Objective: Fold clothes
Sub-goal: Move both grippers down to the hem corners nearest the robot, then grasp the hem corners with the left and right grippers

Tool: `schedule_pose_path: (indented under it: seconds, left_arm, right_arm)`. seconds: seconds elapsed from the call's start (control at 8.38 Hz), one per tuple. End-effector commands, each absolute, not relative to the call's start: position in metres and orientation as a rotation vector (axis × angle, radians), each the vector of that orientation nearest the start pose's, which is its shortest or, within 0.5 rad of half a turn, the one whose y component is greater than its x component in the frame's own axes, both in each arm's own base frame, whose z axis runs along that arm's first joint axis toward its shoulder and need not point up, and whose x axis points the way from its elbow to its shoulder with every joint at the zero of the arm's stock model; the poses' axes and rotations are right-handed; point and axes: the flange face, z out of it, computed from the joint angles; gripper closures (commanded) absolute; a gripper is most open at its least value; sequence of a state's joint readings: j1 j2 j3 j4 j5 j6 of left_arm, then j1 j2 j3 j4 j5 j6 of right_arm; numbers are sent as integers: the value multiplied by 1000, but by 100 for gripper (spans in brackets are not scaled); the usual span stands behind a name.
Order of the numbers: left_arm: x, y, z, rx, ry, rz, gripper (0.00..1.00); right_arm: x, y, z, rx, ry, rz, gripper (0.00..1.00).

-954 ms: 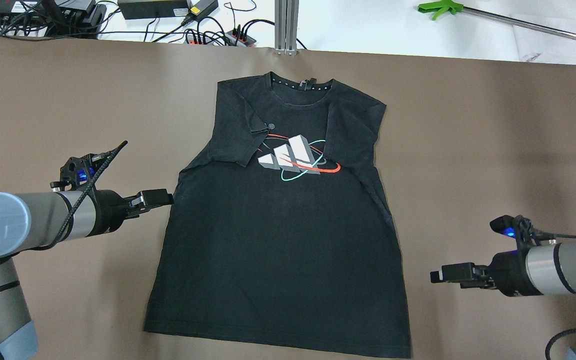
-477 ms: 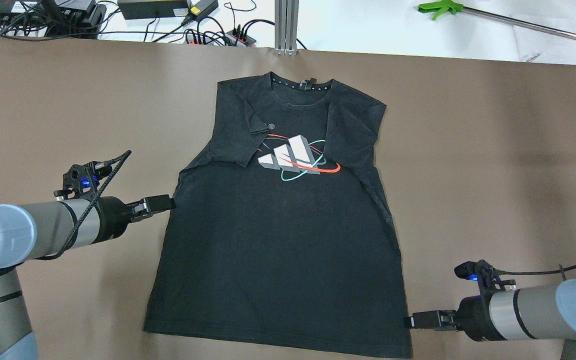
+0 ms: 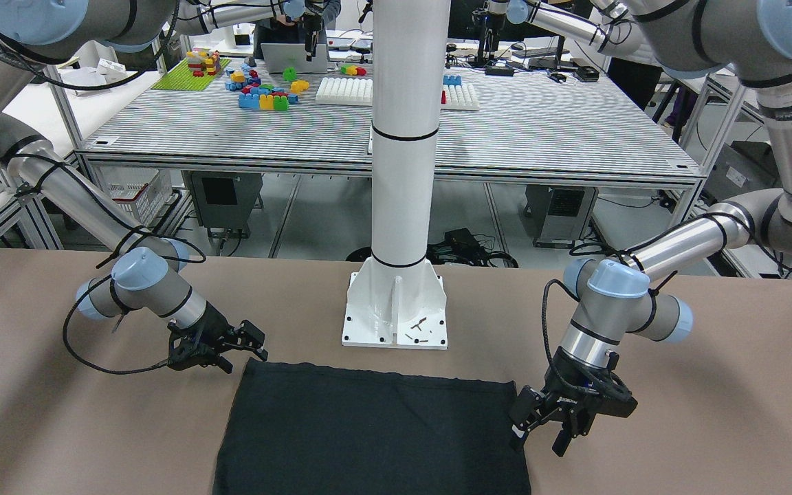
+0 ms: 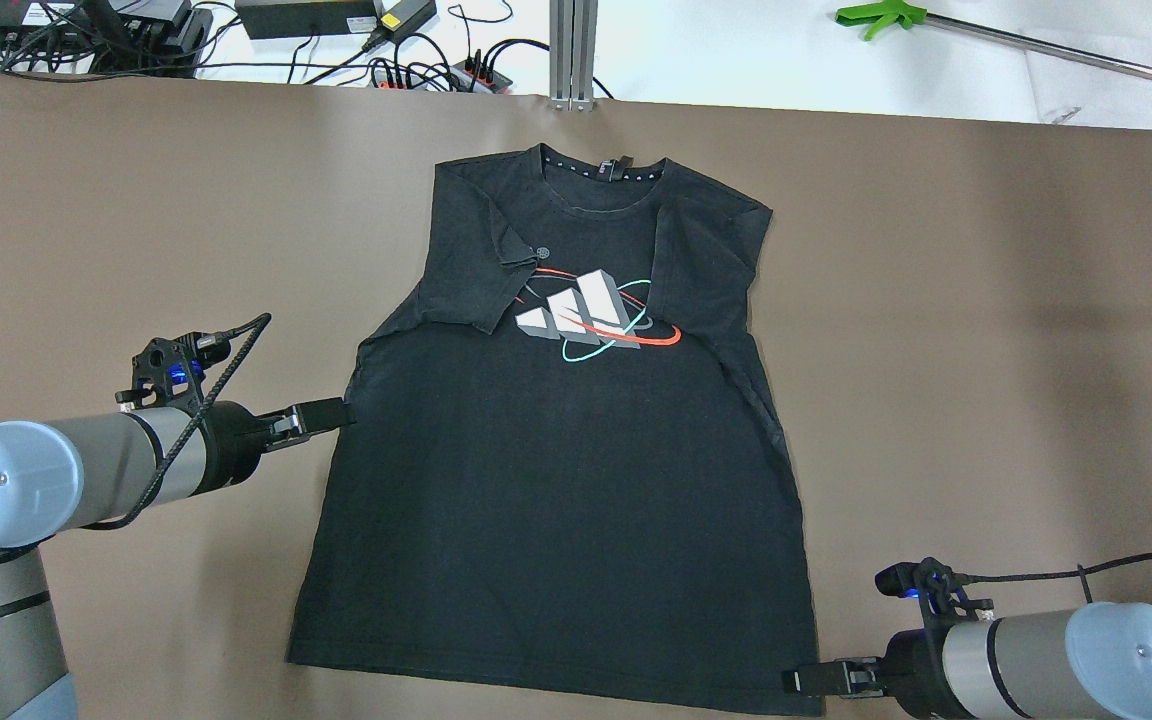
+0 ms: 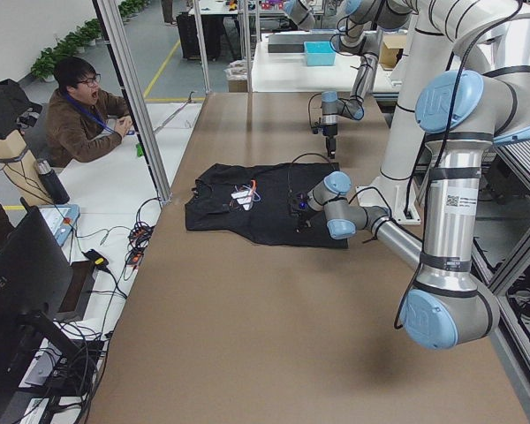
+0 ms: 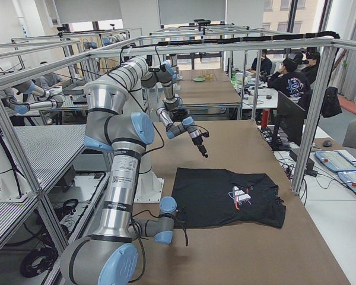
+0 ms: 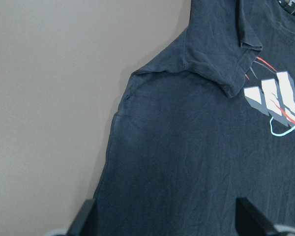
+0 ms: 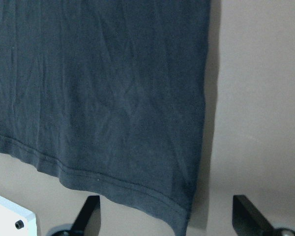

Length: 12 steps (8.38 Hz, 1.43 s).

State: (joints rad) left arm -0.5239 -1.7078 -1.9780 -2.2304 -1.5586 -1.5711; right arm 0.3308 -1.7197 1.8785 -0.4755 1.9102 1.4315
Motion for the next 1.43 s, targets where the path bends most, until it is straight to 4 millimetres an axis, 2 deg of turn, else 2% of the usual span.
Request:
schedule_pose_path:
  seconds: [0.0, 0.24, 0.36, 0.48, 0.6, 0.72, 0.84, 1.31]
  left_arm:
    - [387, -378, 325, 329, 1167, -461, 0]
    - [387, -379, 327, 329, 1163, -460, 0]
    - [387, -379, 328, 329, 1162, -459, 0]
    - [387, -379, 328, 329, 1162, -459, 0]
    - [388, -379, 329, 329, 1160, -459, 0]
    - [389, -380, 331, 329, 1154, -457, 0]
    - [390, -381, 334, 331, 1146, -455, 0]
    - [388, -379, 331, 333, 1155, -455, 0]
  right_arm:
    - [-398, -235, 453, 12, -1269, -48, 7]
    - [-406, -238, 459, 10, -1259, -45, 9]
    - [-406, -239, 461, 25, -1254, -35, 28]
    - [-406, -240, 460, 27, -1255, -34, 63]
    - [-407, -238, 460, 26, -1255, -37, 90]
    - [-408, -238, 461, 36, -1252, -30, 100]
    - [-413, -232, 461, 39, -1249, -36, 100]
    - [-409, -233, 457, 46, -1268, -36, 100]
